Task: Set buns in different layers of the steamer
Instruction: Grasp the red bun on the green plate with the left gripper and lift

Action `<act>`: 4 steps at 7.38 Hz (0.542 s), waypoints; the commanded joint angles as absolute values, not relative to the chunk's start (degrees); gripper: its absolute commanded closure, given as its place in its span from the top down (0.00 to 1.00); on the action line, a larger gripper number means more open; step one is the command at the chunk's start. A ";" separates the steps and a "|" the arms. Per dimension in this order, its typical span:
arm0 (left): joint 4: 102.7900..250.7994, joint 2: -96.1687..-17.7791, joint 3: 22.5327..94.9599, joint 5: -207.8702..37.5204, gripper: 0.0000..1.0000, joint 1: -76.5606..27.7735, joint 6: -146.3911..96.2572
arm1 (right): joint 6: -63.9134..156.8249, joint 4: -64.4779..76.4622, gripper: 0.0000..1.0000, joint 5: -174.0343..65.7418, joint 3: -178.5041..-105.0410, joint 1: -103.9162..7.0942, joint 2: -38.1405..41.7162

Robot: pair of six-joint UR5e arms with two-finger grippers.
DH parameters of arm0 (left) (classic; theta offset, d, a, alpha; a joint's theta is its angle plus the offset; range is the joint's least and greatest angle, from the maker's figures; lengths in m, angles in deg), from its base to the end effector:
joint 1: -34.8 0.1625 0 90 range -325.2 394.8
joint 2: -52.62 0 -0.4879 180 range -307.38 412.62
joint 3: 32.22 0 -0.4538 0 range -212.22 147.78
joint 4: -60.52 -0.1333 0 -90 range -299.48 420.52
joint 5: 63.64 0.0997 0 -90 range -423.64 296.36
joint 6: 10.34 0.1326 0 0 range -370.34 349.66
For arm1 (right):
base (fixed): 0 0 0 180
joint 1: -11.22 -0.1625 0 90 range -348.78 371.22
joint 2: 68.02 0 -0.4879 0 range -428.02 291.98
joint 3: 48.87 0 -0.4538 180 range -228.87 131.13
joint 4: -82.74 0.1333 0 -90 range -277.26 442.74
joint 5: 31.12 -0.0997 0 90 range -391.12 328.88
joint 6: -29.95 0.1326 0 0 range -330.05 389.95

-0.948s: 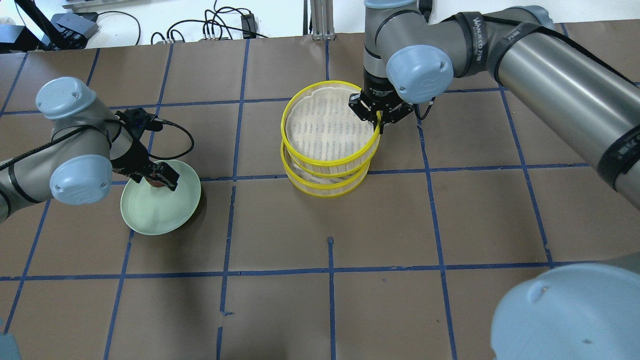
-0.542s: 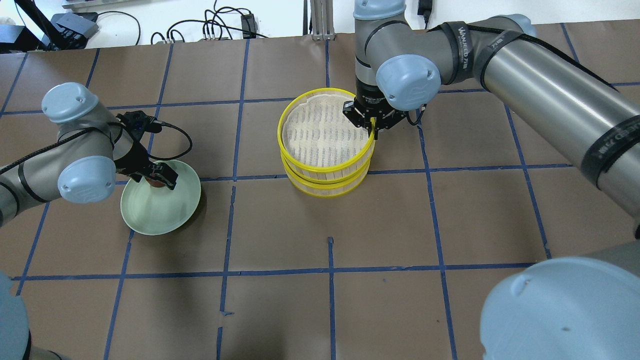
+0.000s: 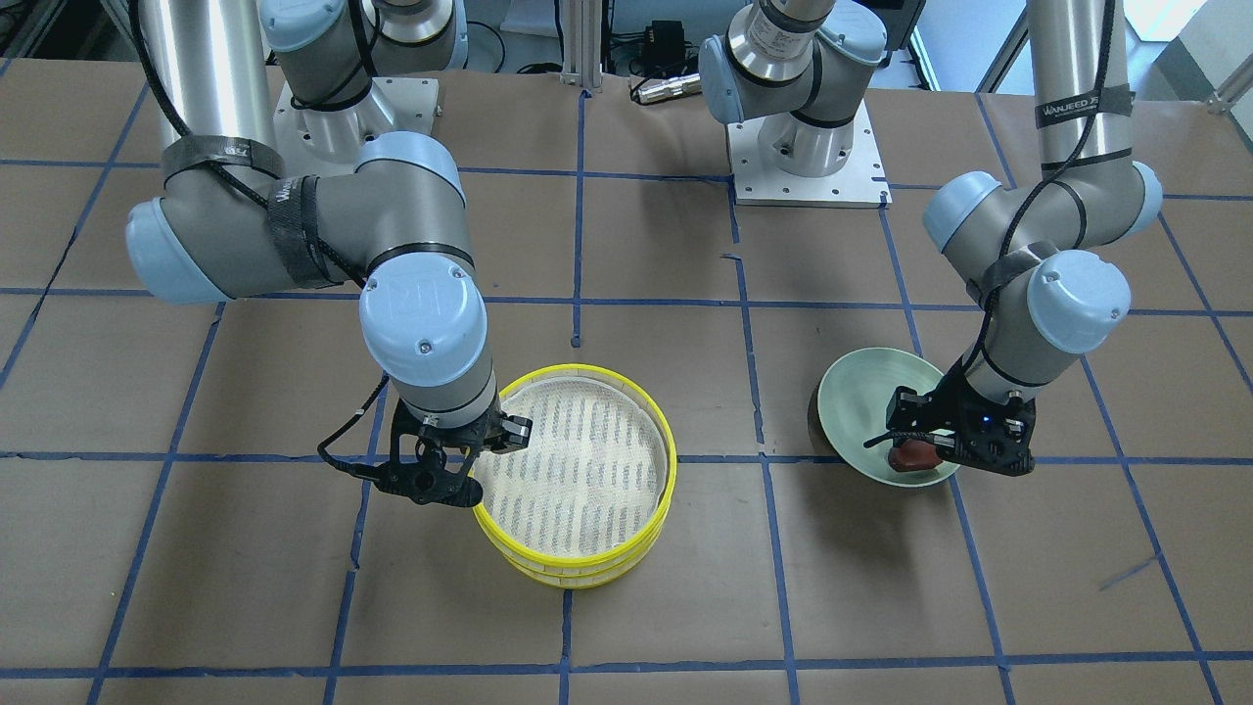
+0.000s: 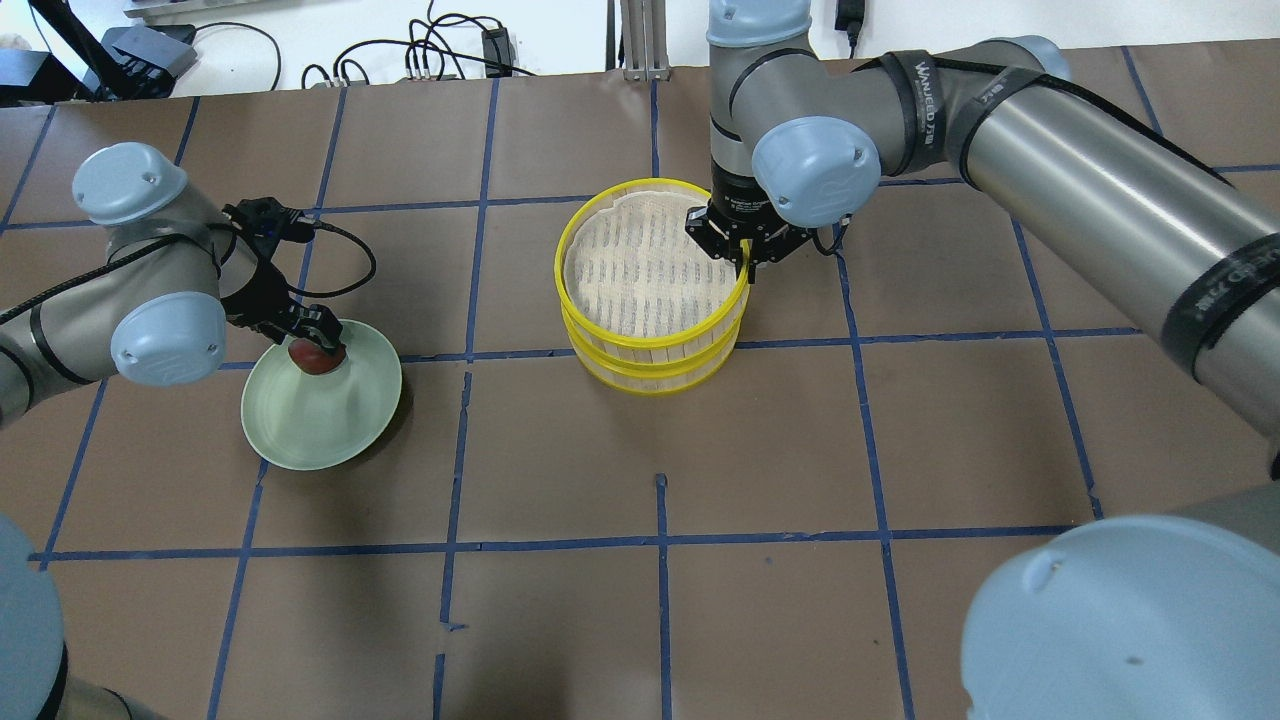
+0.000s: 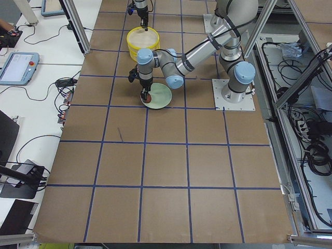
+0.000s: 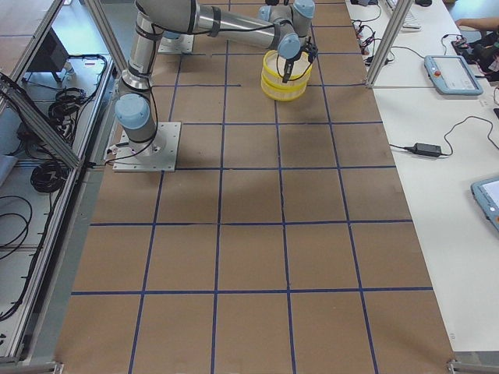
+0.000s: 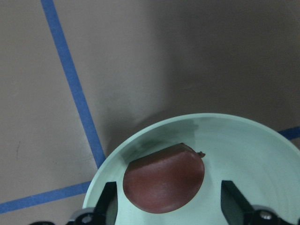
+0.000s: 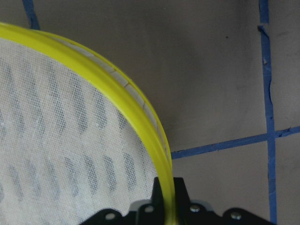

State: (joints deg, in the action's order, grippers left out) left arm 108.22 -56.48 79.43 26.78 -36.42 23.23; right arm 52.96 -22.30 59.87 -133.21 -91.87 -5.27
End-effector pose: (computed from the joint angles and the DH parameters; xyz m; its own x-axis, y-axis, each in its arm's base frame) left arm 0.0700 -0.6170 0.1975 -0.9667 0.2549 -0.0211 0.2553 0.9667 -0.0185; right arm 0.2928 -0.6807 0.2862 -0.9839 0.1681 0.0604 0.1734 0.9799 0.0983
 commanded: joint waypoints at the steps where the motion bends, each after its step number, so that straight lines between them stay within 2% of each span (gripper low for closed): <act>1: 108.15 -57.85 79.31 26.62 0.30 -36.48 23.06 | 52.28 -22.73 0.09 60.02 -135.08 -91.88 -4.65; 2: 108.15 -57.86 79.31 26.62 0.24 -36.39 23.06 | 52.54 -22.73 0.09 59.93 -135.09 -91.88 -4.65; 3: 108.15 -57.60 79.22 26.80 0.08 -36.48 22.71 | 52.80 -22.82 0.10 59.93 -134.74 -91.88 -4.65; 4: 107.80 -56.12 78.87 26.80 0.03 -36.65 21.93 | 53.07 -23.25 0.10 59.76 -134.39 -91.88 -4.56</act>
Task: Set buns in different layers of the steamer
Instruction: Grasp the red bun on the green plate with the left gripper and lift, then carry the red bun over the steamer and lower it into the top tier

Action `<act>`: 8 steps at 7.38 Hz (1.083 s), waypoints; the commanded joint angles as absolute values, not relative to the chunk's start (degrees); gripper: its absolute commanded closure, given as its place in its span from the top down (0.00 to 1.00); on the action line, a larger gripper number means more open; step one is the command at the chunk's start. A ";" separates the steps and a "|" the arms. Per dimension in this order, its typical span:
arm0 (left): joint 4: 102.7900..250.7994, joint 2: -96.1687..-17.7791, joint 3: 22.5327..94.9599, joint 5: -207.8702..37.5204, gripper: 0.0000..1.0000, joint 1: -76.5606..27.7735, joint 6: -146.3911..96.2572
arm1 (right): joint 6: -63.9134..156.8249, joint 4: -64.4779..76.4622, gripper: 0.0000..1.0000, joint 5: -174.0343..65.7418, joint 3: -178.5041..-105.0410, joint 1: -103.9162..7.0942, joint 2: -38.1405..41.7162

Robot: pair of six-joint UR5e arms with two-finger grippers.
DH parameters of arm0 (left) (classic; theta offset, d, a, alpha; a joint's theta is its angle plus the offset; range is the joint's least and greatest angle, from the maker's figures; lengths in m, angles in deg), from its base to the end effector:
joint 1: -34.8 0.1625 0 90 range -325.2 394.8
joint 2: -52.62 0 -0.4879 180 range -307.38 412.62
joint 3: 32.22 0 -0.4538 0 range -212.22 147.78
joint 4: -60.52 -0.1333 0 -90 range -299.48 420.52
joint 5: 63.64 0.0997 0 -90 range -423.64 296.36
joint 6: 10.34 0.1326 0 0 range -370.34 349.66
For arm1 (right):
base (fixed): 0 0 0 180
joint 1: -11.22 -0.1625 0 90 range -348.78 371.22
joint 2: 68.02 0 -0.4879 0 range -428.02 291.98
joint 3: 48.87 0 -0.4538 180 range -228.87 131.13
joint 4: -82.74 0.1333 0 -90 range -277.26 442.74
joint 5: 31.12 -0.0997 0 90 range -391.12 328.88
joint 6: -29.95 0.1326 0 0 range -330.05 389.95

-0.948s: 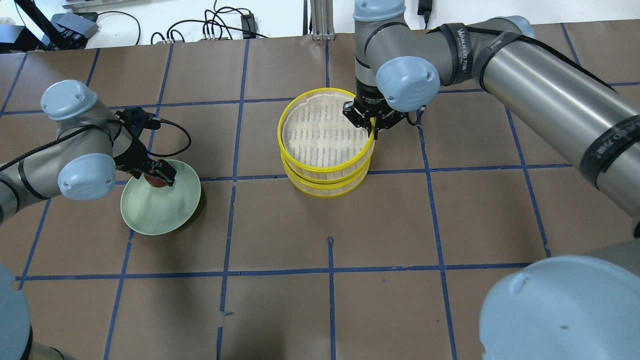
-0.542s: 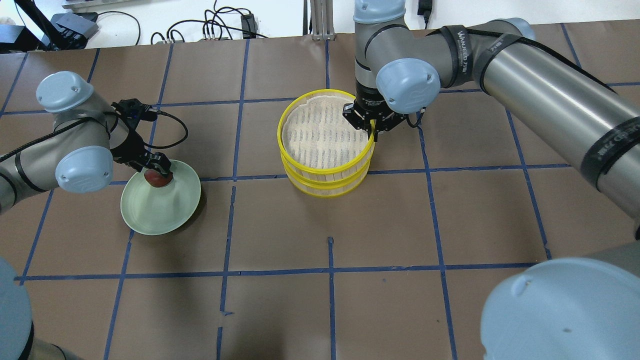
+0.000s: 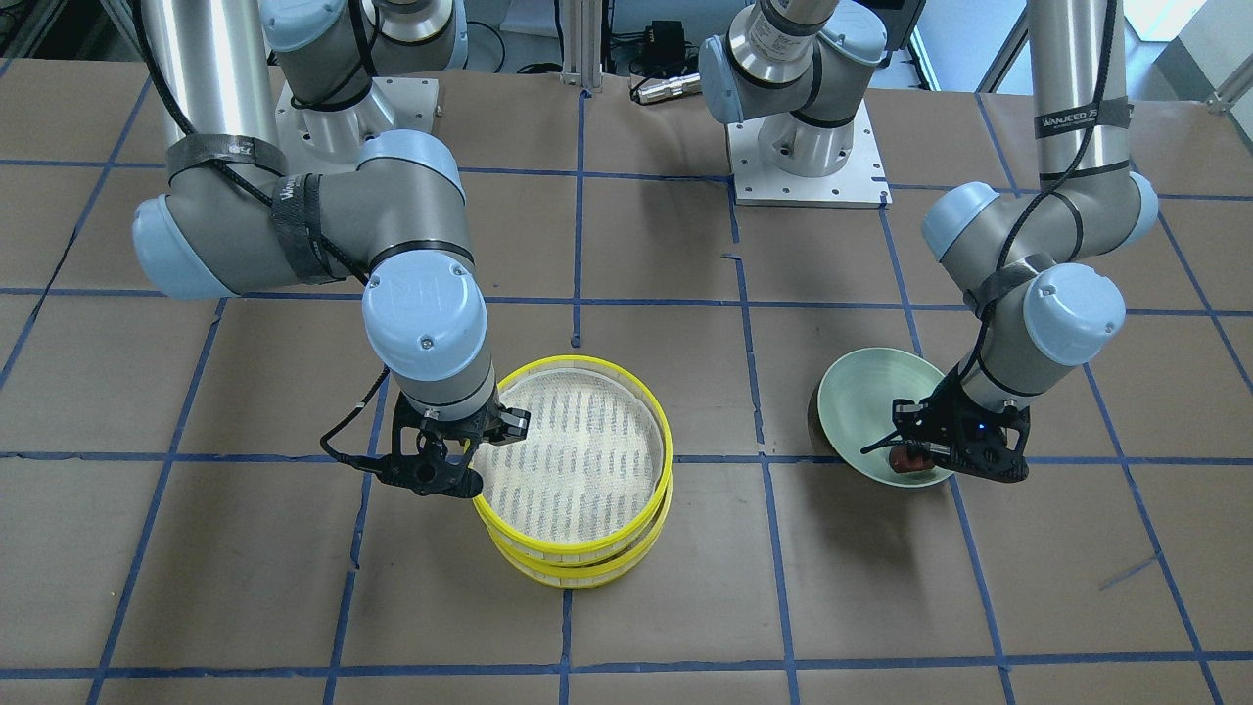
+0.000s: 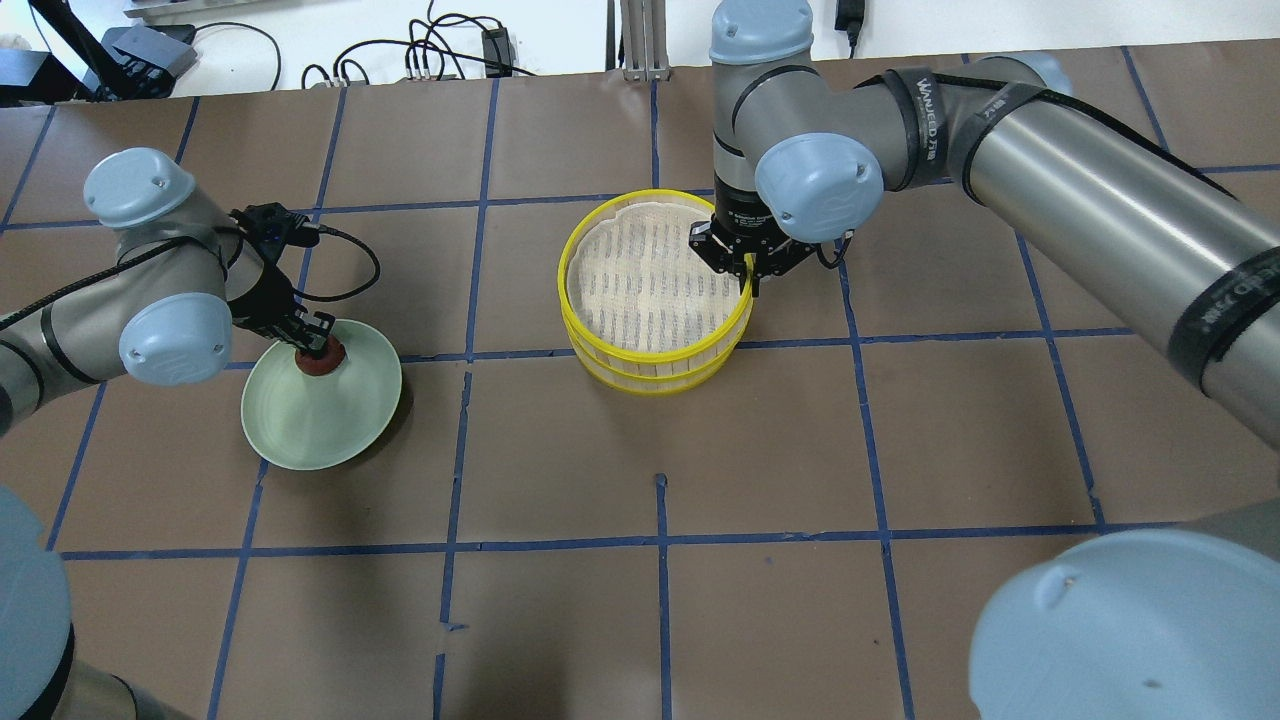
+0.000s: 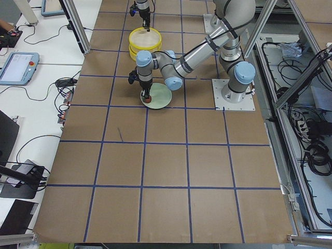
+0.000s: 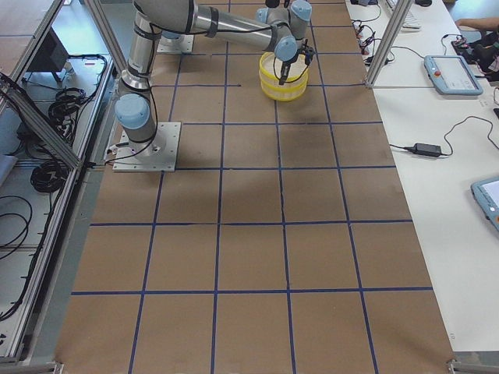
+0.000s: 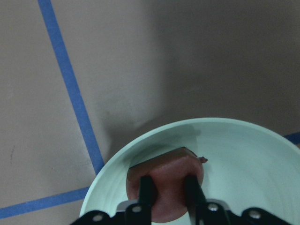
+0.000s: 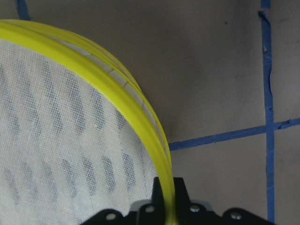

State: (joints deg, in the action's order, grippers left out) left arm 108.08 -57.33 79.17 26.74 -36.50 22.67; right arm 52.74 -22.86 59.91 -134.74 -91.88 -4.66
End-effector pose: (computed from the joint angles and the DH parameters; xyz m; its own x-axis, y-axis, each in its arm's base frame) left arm 0.0700 -0.6197 0.1907 -0.9689 0.2470 -0.0160 0.2472 0.9689 -0.0125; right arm 0.2909 -0.6726 0.2813 -0.9845 0.1637 0.0631 0.1696 0.9800 0.1040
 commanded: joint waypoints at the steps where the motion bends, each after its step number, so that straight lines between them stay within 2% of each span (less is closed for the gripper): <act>1: 108.76 -54.19 77.48 26.88 0.02 -37.61 19.83 | 53.24 -23.26 0.10 59.75 -133.69 -91.88 -4.65; 4: 119.55 -45.05 75.02 25.75 0.03 -47.60 5.64 | 53.77 -23.35 0.10 59.49 -133.77 -91.88 -5.18; 6: 120.02 -45.28 70.81 18.48 0.03 -57.61 -13.74 | 54.47 -23.43 0.10 59.49 -133.94 -91.88 -5.27; 8: 117.75 -48.96 67.64 17.31 0.04 -64.14 -25.07 | 54.91 -23.87 0.15 59.40 -134.03 -91.88 -5.53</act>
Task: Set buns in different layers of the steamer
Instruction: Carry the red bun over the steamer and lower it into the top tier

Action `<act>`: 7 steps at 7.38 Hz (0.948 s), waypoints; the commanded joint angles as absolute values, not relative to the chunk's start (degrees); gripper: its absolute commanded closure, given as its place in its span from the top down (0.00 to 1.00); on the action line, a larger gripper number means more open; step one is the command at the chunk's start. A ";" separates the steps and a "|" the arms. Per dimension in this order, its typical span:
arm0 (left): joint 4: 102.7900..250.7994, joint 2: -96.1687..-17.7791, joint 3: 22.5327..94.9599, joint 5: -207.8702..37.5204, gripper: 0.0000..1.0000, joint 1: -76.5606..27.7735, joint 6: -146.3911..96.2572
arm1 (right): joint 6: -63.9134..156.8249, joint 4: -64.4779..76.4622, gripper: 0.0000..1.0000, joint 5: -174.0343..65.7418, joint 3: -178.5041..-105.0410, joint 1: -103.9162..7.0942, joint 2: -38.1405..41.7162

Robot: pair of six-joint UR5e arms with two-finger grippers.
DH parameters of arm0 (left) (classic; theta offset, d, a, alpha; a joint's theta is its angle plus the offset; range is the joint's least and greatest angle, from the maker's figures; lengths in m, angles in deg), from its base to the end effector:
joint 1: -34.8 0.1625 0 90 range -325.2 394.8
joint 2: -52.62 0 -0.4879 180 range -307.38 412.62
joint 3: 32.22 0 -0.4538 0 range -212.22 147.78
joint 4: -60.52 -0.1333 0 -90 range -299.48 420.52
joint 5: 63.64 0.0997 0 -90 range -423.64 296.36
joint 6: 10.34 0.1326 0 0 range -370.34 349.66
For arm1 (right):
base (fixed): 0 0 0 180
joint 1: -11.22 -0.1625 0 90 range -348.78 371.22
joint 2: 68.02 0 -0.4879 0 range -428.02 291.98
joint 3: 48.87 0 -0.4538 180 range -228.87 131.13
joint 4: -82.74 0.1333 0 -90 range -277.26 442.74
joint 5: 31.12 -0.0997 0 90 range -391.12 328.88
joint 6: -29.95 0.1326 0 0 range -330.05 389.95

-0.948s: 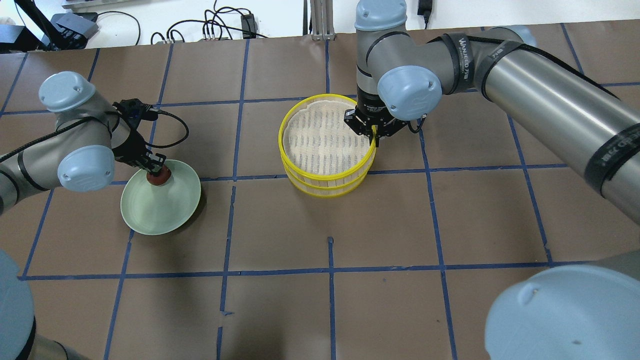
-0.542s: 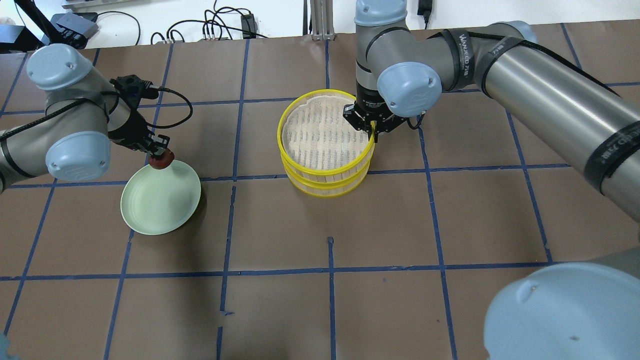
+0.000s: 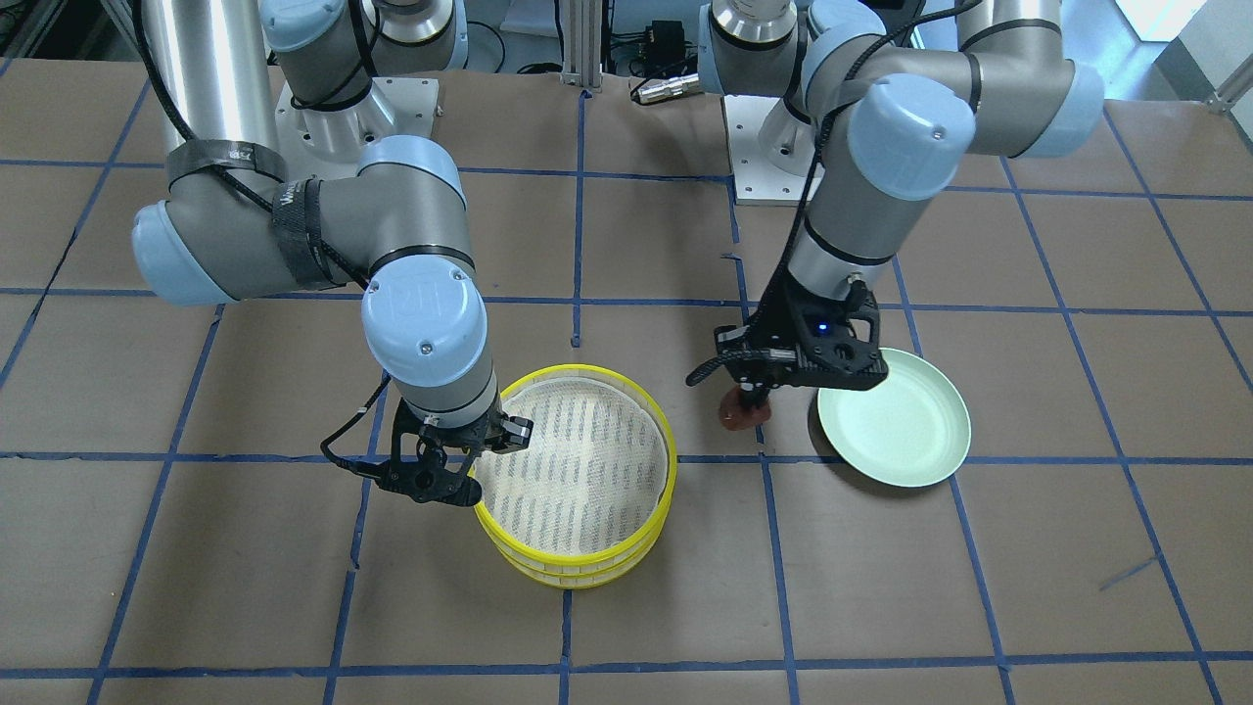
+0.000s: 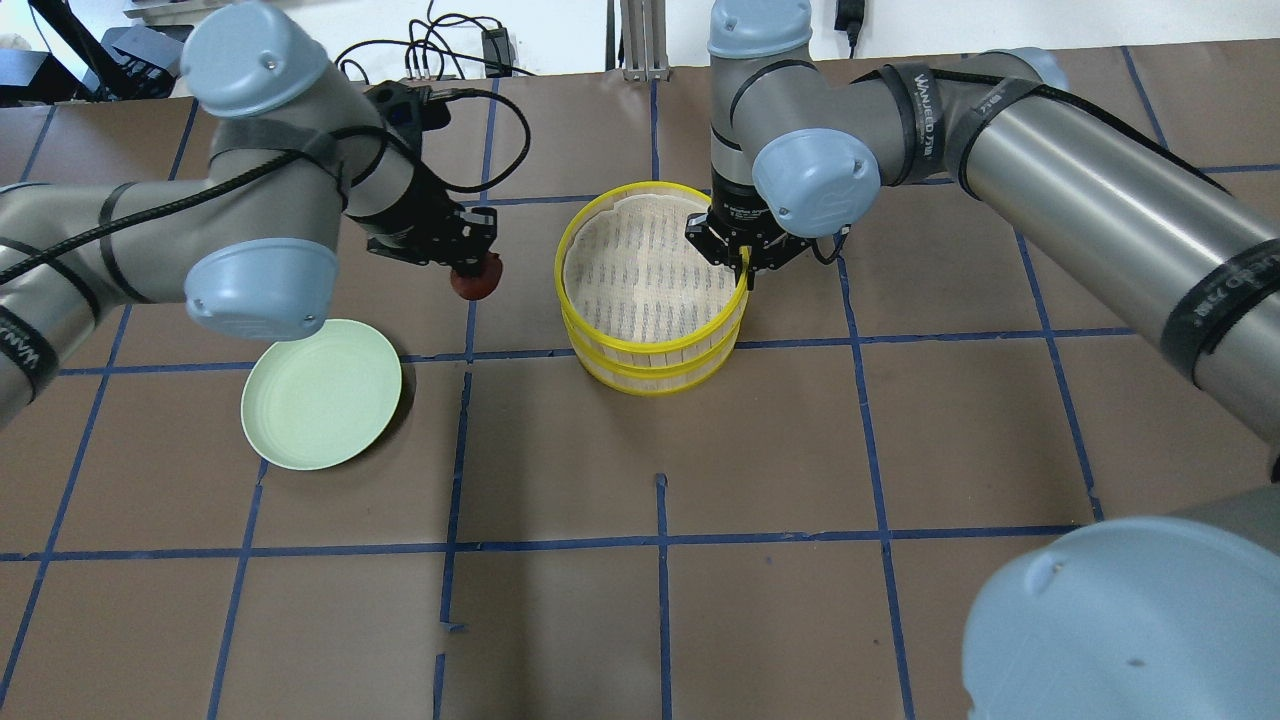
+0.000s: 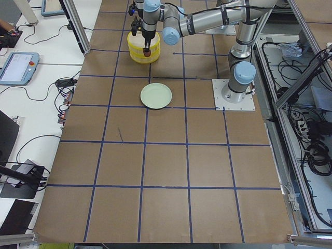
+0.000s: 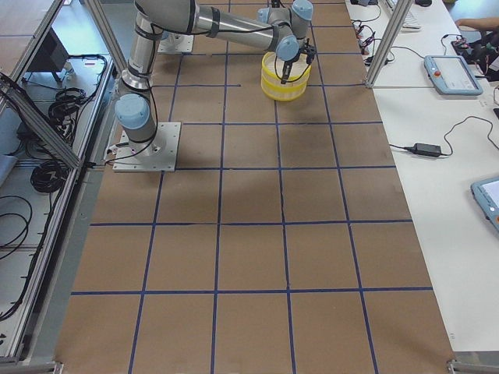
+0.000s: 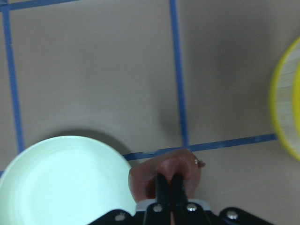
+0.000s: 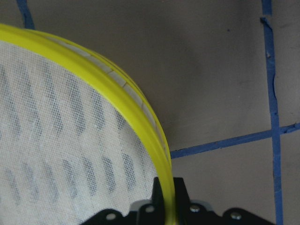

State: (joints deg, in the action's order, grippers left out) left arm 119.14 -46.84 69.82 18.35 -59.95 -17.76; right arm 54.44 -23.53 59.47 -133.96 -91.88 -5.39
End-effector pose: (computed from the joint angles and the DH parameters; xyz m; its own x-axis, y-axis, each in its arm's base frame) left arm -0.2029 -0.6085 0.3652 -0.9872 -0.0218 0.1583 -0.0463 0.9872 -0.1524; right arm 0.2936 -0.6796 0.2798 -0.9795 0.1942 0.0540 0.1986 0.9756 0.0939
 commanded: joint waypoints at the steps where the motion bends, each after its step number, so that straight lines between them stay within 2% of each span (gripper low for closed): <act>1: 117.30 -50.03 66.49 17.31 0.04 -64.60 -26.58 | 55.26 -23.87 0.15 59.40 -134.03 -91.88 -5.53; 2: 117.38 -50.12 65.96 17.13 0.04 -64.69 -27.29 | 55.35 -23.87 0.20 59.40 -134.12 -92.14 -5.53; 3: 117.38 -50.21 65.86 17.13 0.04 -64.69 -27.30 | 55.27 -23.79 0.28 59.40 -134.38 -92.23 -5.53; 6: 117.38 -50.39 65.16 13.38 0.04 -64.69 -31.04 | 55.28 -23.70 0.73 59.23 -134.21 -92.05 -4.83; 7: 117.21 -50.39 64.55 11.44 0.04 -64.95 -33.78 | 52.74 -22.83 0.85 57.40 -133.42 -90.48 -2.83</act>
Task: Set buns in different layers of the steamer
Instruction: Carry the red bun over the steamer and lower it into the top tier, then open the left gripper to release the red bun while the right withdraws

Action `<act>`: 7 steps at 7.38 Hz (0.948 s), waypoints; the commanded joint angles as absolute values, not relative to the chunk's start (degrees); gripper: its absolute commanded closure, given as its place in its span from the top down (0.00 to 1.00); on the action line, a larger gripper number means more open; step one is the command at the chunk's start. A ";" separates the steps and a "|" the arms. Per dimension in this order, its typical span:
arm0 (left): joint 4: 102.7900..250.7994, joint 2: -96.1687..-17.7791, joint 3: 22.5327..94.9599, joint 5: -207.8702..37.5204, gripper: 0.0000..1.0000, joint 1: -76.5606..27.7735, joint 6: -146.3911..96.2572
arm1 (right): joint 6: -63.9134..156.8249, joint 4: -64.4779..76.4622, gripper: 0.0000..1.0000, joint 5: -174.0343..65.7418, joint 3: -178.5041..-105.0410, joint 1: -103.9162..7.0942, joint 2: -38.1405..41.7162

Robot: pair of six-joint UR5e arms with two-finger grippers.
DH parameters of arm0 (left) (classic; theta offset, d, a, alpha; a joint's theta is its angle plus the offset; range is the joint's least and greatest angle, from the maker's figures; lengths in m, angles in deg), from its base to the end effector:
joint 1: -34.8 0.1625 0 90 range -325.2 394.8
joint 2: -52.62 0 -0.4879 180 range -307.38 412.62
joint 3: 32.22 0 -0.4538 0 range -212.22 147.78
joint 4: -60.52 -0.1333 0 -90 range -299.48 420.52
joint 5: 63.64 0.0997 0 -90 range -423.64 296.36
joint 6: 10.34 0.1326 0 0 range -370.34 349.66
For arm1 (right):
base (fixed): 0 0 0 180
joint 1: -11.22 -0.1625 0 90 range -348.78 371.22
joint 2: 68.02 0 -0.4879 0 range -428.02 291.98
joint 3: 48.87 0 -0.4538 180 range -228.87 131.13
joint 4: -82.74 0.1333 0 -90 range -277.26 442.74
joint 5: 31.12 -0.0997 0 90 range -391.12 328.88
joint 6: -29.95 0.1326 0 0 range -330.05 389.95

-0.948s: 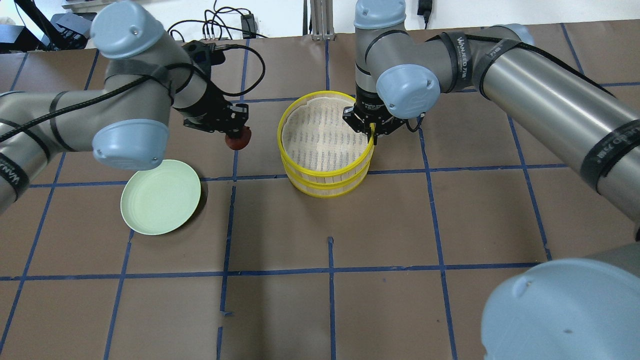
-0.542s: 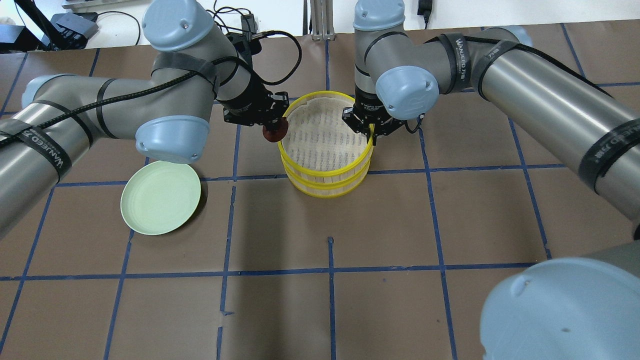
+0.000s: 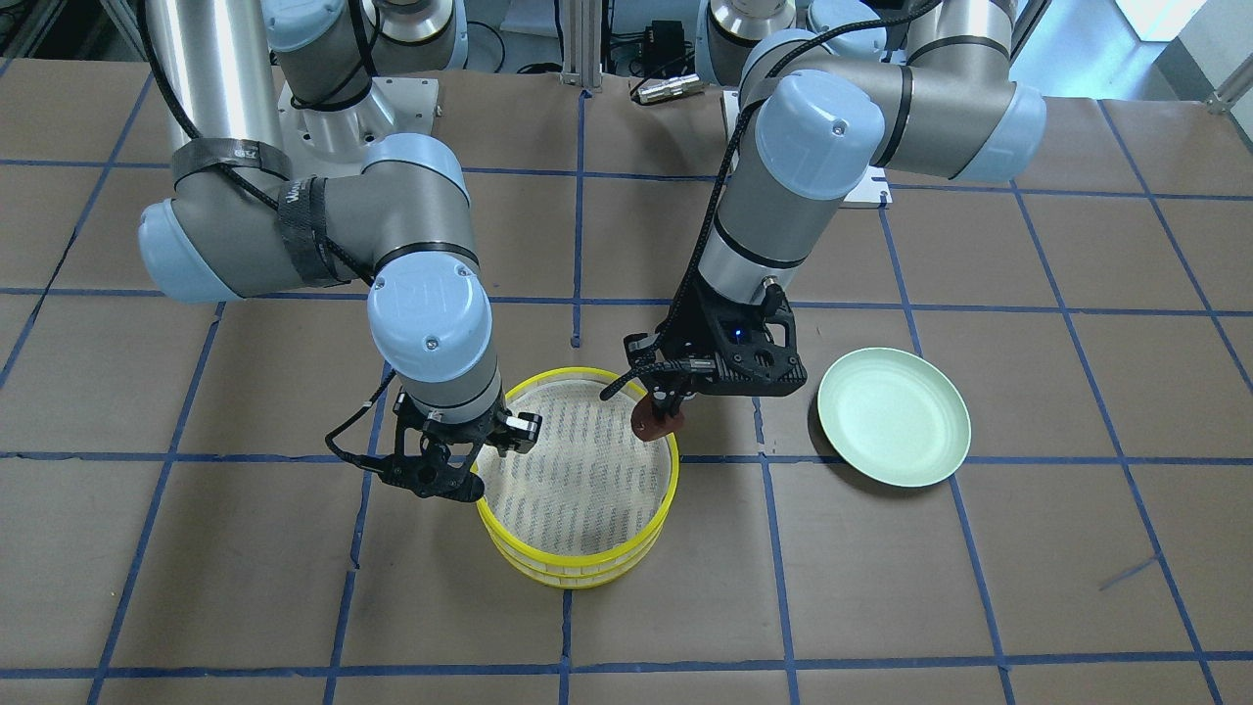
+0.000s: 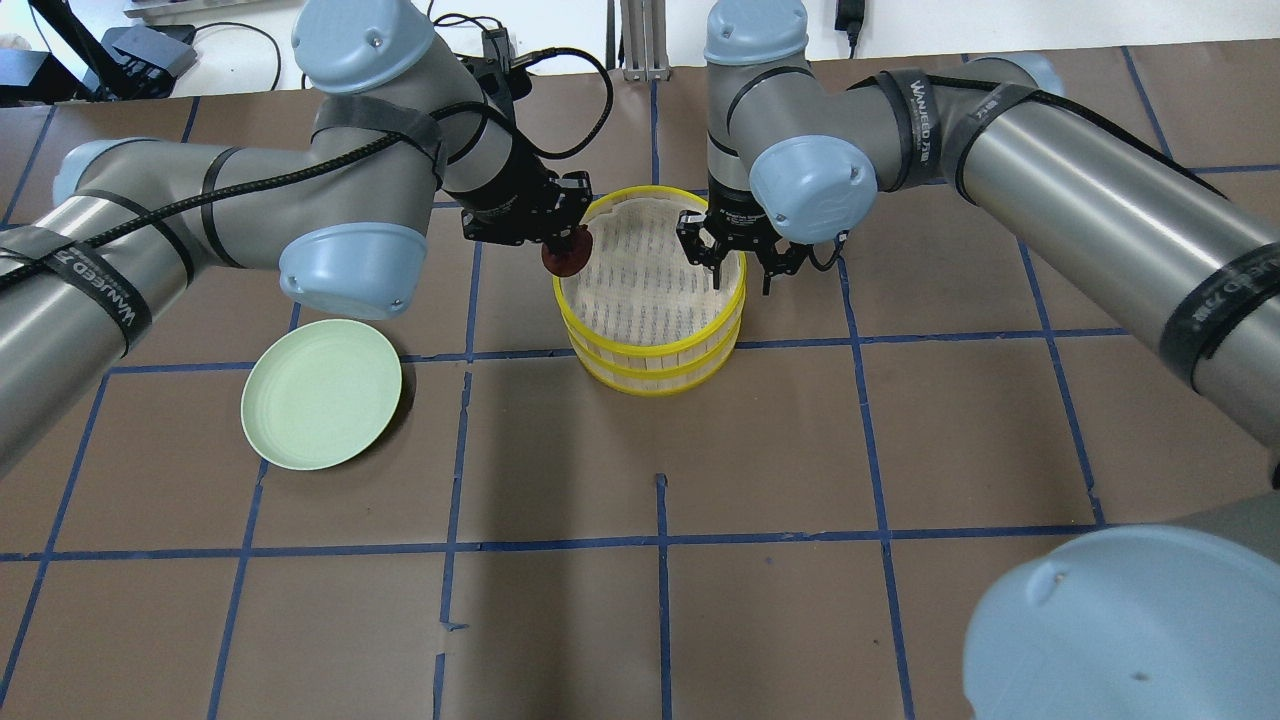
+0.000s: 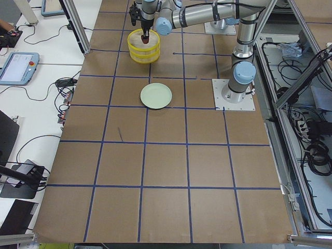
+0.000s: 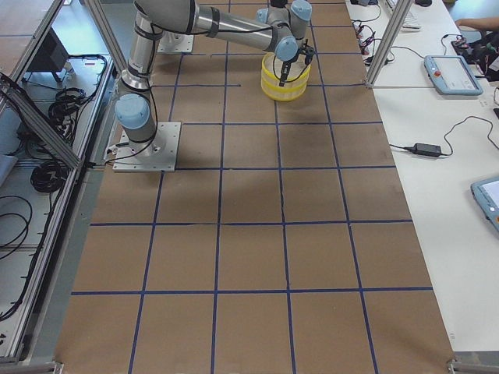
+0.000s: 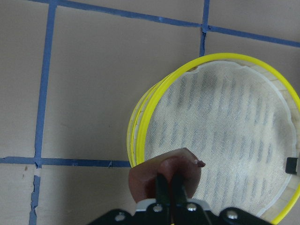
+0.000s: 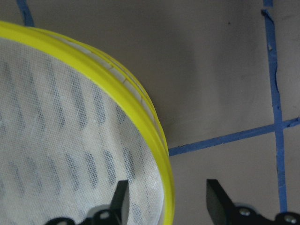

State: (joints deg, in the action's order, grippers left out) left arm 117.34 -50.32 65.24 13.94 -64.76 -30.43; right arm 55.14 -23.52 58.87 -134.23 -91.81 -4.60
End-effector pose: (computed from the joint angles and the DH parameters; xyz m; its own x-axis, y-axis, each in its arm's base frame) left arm -0.2693 -0.6244 0.3756 -0.9527 -0.1339 0.2730 -0.1760 0.9750 -0.1357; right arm 0.2934 -0.6766 0.2875 -0.9771 0.2086 0.0420 0.2116 0.9732 0.0896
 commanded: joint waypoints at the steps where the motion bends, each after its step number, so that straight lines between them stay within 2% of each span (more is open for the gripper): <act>1: 116.33 -50.74 64.54 10.20 0.04 -65.30 -34.41 | 48.28 -18.90 0.86 54.86 -133.24 -87.34 1.20; 2: 113.11 -53.00 64.54 8.36 0.05 -65.57 -36.59 | 43.97 -12.77 0.87 52.40 -132.81 -83.82 6.20; 3: 107.68 -55.90 64.54 8.43 0.66 -66.27 -37.57 | 38.45 -6.62 0.88 52.46 -132.19 -82.22 12.69; 4: 102.58 -57.84 64.63 8.17 1.00 -66.36 -38.71 | 36.39 -3.17 0.90 53.16 -132.19 -81.25 16.58; 7: 102.96 -56.56 64.28 9.65 1.00 -66.27 -32.80 | 35.76 -0.74 0.96 54.82 -133.06 -81.94 18.73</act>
State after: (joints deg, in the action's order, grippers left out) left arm 102.83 -57.55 64.44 8.69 -66.37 -36.97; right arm 36.22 -0.64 53.83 -132.62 -81.85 18.41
